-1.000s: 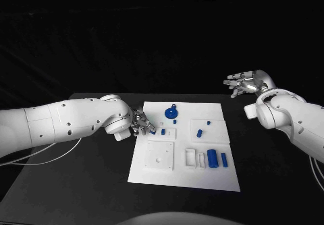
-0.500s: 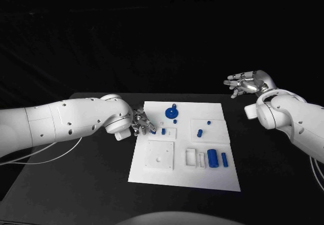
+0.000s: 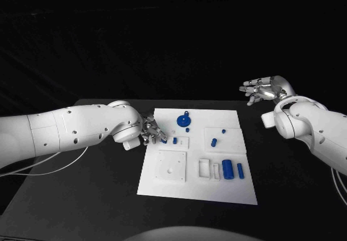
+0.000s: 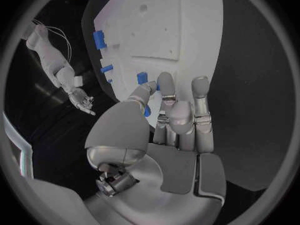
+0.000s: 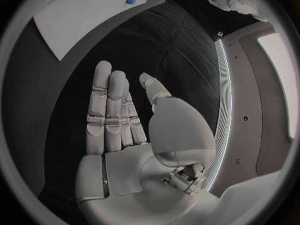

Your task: Assemble the parts on the task board

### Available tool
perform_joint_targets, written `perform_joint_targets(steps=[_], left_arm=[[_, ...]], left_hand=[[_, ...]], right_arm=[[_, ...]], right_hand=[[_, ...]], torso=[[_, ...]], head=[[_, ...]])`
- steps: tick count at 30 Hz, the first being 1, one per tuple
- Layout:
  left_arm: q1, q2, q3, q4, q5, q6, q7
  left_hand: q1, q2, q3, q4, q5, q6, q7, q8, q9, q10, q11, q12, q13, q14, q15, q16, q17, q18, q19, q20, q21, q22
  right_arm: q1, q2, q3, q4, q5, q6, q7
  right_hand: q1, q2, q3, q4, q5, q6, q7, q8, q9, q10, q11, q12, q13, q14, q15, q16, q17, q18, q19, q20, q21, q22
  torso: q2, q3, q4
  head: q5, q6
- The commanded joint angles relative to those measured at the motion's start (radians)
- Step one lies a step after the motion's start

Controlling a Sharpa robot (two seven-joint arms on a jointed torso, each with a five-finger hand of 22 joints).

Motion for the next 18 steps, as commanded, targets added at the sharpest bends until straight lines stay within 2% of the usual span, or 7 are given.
perform_joint_targets(steps=[1,18], left_arm=[[-0.002,0.003,-0.002,-0.003,0.009,0.021,-0.001],[-0.002,0.02,-0.002,-0.008,0.02,0.036,0.007]], left_hand=[[-0.009,0.001,0.057,-0.058,0.004,0.088,-0.072,-0.004,0.199,0.043,-0.014,0.006,0.0,-0.002,-0.006,0.003,-0.001,-0.009,0.001,-0.002,0.003,0.016],[-0.009,0.002,0.053,-0.062,0.001,0.104,-0.076,-0.007,0.207,0.043,-0.017,0.027,0.0,-0.001,-0.006,0.009,0.004,-0.009,0.001,0.0,0.004,0.016]], right_arm=[[-0.001,0.002,0.0,-0.001,-0.008,0.016,0.003],[-0.001,0.003,0.0,-0.002,-0.008,0.019,0.0]], right_hand=[[0.002,0.003,0.003,0.003,0.003,-0.007,0.001,-0.004,-0.001,-0.007,-0.002,-0.001,-0.001,-0.005,0.004,-0.003,-0.001,-0.012,0.033,0.005,0.0,-0.001],[0.001,0.002,0.007,0.003,0.008,-0.007,0.002,-0.003,-0.001,-0.007,-0.002,-0.001,-0.001,-0.005,0.004,-0.003,-0.001,-0.012,0.032,0.005,0.0,-0.001]], torso=[[0.001,-0.0001,0.0003],[0.001,0.0007,0.0001]], head=[[-0.002,-0.002],[-0.002,-0.006]])
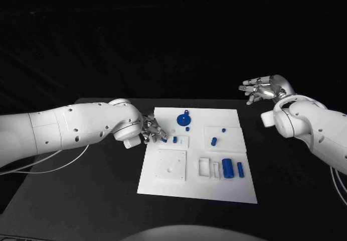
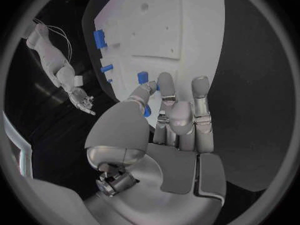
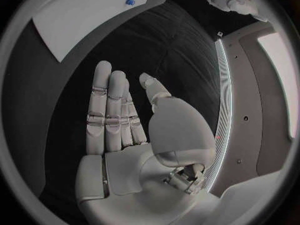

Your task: Assemble the parts on the task board

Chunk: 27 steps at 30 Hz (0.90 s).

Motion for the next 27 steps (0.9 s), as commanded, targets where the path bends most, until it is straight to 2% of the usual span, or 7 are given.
perform_joint_targets(steps=[1,14,27], left_arm=[[-0.003,0.011,-0.002,0.004,0.012,0.029,0.007],[-0.001,0.029,-0.002,-0.01,-0.003,0.05,0.014],[-0.001,0.024,-0.002,-0.008,-0.033,0.045,0.015]], left_hand=[[0.003,0.0,0.054,-0.062,-0.001,0.104,-0.076,-0.007,0.154,0.043,-0.017,0.005,0.0,-0.002,-0.007,0.002,-0.001,-0.008,0.0,0.0,0.004,0.016],[0.006,0.001,0.049,-0.065,-0.01,0.116,-0.078,-0.009,0.144,0.043,-0.017,0.015,0.001,0.0,-0.006,0.007,0.004,-0.007,0.0,0.002,0.005,0.017],[0.009,0.002,0.048,-0.068,-0.011,0.118,-0.078,-0.009,0.142,0.043,-0.018,0.019,0.003,0.0,-0.006,0.01,0.005,-0.007,-0.001,0.003,0.006,0.017]], right_arm=[[0.0,0.0,0.0,0.0,-0.008,0.015,0.002],[-0.001,0.005,0.0,-0.005,-0.011,0.018,0.002],[-0.001,0.003,0.0,-0.004,-0.012,0.018,0.002]], right_hand=[[0.0,0.002,0.005,0.0,0.004,-0.007,0.002,-0.004,-0.001,-0.007,-0.002,-0.001,-0.001,-0.005,0.004,-0.003,-0.001,-0.012,0.032,0.005,0.0,-0.001],[-0.003,0.0,0.027,-0.014,0.006,-0.005,0.002,-0.004,-0.001,-0.005,-0.003,-0.004,-0.003,-0.006,0.003,-0.002,0.0,-0.012,0.031,0.004,0.001,0.003],[-0.006,-0.001,0.026,-0.012,0.015,-0.006,0.002,-0.004,-0.001,-0.006,-0.003,-0.003,-0.002,-0.006,0.003,-0.003,-0.001,-0.012,0.031,0.004,0.001,0.004]], torso=[[0.0,0.0004,-0.0002],[0.001,0.0016,0.0],[-0.001,-0.0003,0.0008]], head=[[-0.001,0.0],[0.0,-0.003],[0.0,-0.004]])
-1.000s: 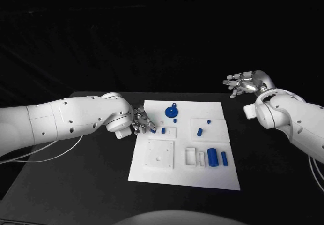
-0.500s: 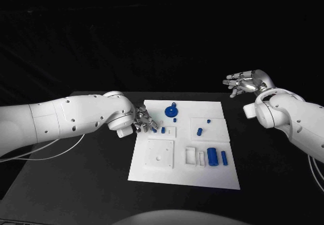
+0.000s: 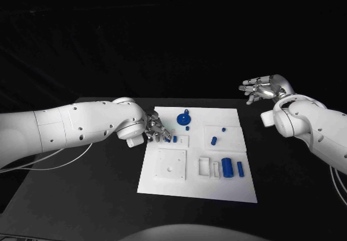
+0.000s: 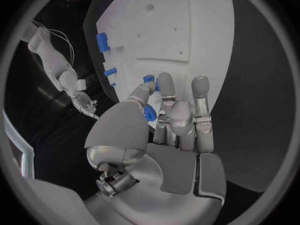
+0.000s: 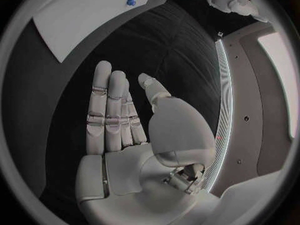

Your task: Assemble the parts on the task board

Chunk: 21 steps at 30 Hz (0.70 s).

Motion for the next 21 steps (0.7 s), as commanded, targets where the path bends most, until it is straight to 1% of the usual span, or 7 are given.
perform_joint_targets(steps=[1,6,13,17,18,21], left_arm=[[-0.004,-0.002,-0.003,0.002,-0.024,0.015,0.001],[-0.004,-0.008,-0.003,0.005,-0.04,-0.003,0.005],[-0.004,-0.02,-0.003,0.013,-0.074,-0.027,0.012],[-0.004,-0.025,-0.003,0.019,-0.089,-0.032,0.013],[-0.004,-0.026,-0.003,0.02,-0.092,-0.033,0.013],[-0.004,-0.027,-0.003,0.022,-0.096,-0.033,0.013]], left_hand=[[0.018,0.005,0.049,-0.057,-0.003,0.115,-0.081,0.006,0.001,0.043,-0.017,0.004,0.002,0.002,-0.005,0.002,0.0,-0.006,-0.001,0.003,0.007,0.017],[0.02,0.007,0.05,-0.06,0.0,0.116,-0.081,0.006,0.0,0.043,-0.018,0.005,0.002,0.002,-0.005,0.004,0.001,-0.005,0.0,0.003,0.008,0.017],[0.021,0.007,0.051,-0.063,0.003,0.116,-0.081,0.007,0.0,0.043,-0.018,0.006,0.003,0.002,-0.005,0.007,0.004,-0.003,0.0,0.004,0.009,0.017],[0.021,0.007,0.052,-0.063,0.003,0.117,-0.081,0.007,0.0,0.043,-0.018,0.007,0.004,0.002,-0.005,0.008,0.005,-0.003,0.001,0.004,0.01,0.017],[0.02,0.008,0.052,-0.063,0.003,0.117,-0.081,0.007,0.001,0.043,-0.018,0.008,0.004,0.002,-0.005,0.008,0.005,-0.002,0.001,0.005,0.01,0.017],[0.02,0.008,0.052,-0.063,0.003,0.117,-0.081,0.007,0.001,0.043,-0.018,0.008,0.004,0.002,-0.005,0.008,0.005,-0.002,0.001,0.005,0.01,0.017]], right_arm=[[-0.001,0.0,0.0,0.001,-0.01,0.014,0.004],[-0.002,-0.001,0.0,0.001,-0.01,0.014,0.004],[-0.003,-0.002,0.0,0.0,-0.01,0.014,0.005],[-0.003,-0.003,0.0,0.0,-0.01,0.014,0.005],[-0.003,-0.003,0.0,0.0,-0.01,0.014,0.004],[-0.004,-0.003,0.0,0.001,-0.01,0.014,0.004]], right_hand=[[-0.006,-0.001,0.004,0.001,0.005,-0.006,0.002,-0.004,-0.001,-0.006,-0.003,-0.003,0.0,-0.006,0.003,-0.003,-0.001,-0.012,0.031,0.004,0.001,0.001],[-0.007,-0.002,0.002,0.002,0.01,-0.006,0.002,-0.004,-0.001,-0.006,-0.003,-0.003,0.0,-0.005,0.003,-0.003,-0.001,-0.012,0.031,0.004,0.0,0.002],[-0.008,-0.001,0.002,0.003,0.011,-0.006,0.002,-0.004,-0.001,-0.006,-0.003,-0.003,0.0,-0.005,0.003,-0.003,-0.001,-0.012,0.031,0.004,0.0,0.002],[-0.009,-0.002,0.001,0.004,0.014,-0.006,0.002,-0.004,-0.001,-0.006,-0.003,-0.003,0.0,-0.005,0.003,-0.003,-0.001,-0.012,0.031,0.004,0.0,0.002],[-0.009,-0.002,0.001,0.004,0.014,-0.006,0.002,-0.004,-0.001,-0.006,-0.003,-0.003,0.0,-0.005,0.003,-0.003,-0.001,-0.012,0.031,0.004,0.0,0.002],[-0.009,-0.002,0.001,0.004,0.014,-0.006,0.002,-0.004,-0.001,-0.006,-0.003,-0.003,0.0,-0.005,0.003,-0.003,-0.001,-0.012,0.031,0.004,0.0,0.002]], torso=[[-0.001,-0.0005,0.0011],[-0.001,-0.0013,0.0011],[0.0,-0.0009,0.0009],[-0.001,-0.0009,0.0014],[-0.001,-0.0005,0.001],[-0.001,-0.0006,0.0008]], head=[[-0.001,0.0],[-0.001,0.001],[-0.002,0.0],[-0.002,0.003],[-0.002,0.002],[-0.002,0.002]])
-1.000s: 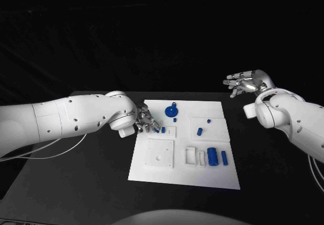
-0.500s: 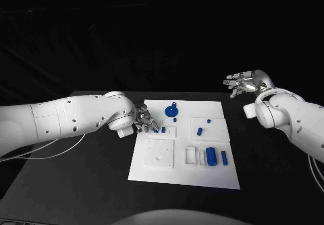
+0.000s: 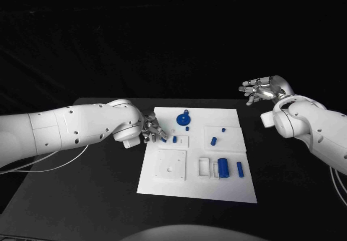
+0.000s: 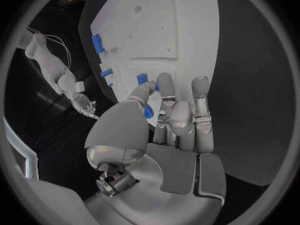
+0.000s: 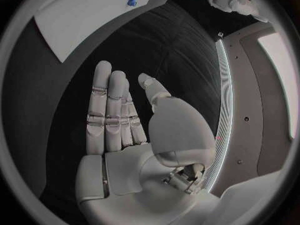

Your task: Assemble the parts on the task board

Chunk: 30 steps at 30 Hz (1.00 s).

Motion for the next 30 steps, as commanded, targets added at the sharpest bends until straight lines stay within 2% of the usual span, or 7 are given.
perform_joint_targets(steps=[1,17,21,30], left_arm=[[0.0,-0.001,0.0,0.003,-0.032,-0.012,0.005],[-0.001,0.009,0.0,0.002,-0.036,0.012,0.001],[-0.002,0.012,0.0,0.006,-0.036,0.021,0.001],[-0.002,0.015,0.0,0.01,-0.043,0.04,-0.002]], left_hand=[[0.02,0.008,0.054,-0.061,0.003,0.117,-0.081,0.003,0.002,0.041,-0.017,0.004,0.001,0.003,-0.007,0.005,0.001,-0.002,0.001,0.005,0.006,0.018],[0.016,0.011,0.055,-0.061,0.003,0.115,-0.081,0.003,0.004,0.041,-0.017,0.004,0.001,0.002,-0.006,0.006,-0.001,0.0,-0.001,0.006,0.008,0.018],[0.014,0.007,0.056,-0.064,0.018,0.118,-0.082,0.005,0.005,0.041,-0.017,0.007,0.003,0.003,-0.006,0.009,0.004,0.0,-0.002,0.007,0.009,0.018],[0.007,0.007,0.056,-0.063,0.026,0.125,-0.084,0.007,0.014,0.041,-0.018,0.02,0.009,0.004,-0.006,0.019,0.016,0.001,-0.003,0.008,0.013,0.018]], right_arm=[[-0.001,0.0,0.0,0.001,-0.009,0.013,0.005],[-0.003,0.0,0.0,0.001,-0.009,0.014,0.005],[-0.004,0.0,0.0,0.001,-0.009,0.015,0.005],[-0.005,0.0,0.0,0.001,-0.009,0.014,0.005]], right_hand=[[-0.009,-0.002,0.001,0.004,0.004,-0.006,0.002,-0.004,-0.001,-0.006,-0.003,-0.003,0.0,-0.005,0.003,-0.003,-0.001,-0.012,0.031,0.004,0.0,0.001],[-0.008,-0.002,0.0,0.005,0.006,-0.006,0.002,-0.004,-0.001,-0.007,-0.003,-0.003,0.0,-0.005,0.003,-0.003,-0.001,-0.012,0.031,0.004,0.0,0.001],[-0.008,-0.002,0.0,0.005,0.006,-0.006,0.002,-0.004,-0.001,-0.007,-0.003,-0.003,0.0,-0.005,0.003,-0.003,-0.001,-0.012,0.031,0.004,0.0,0.001],[-0.008,-0.002,0.001,0.006,0.009,-0.006,0.002,-0.004,-0.001,-0.007,-0.003,-0.003,0.0,-0.005,0.003,-0.003,-0.001,-0.012,0.031,0.004,-0.001,0.002]], torso=[[0.0,0.0004,-0.0004],[0.0,0.0017,-0.0016],[0.0,0.0016,-0.0013],[0.0,0.0015,-0.0008]], head=[[0.001,0.0],[0.001,-0.002],[0.001,-0.003],[0.001,-0.004]])
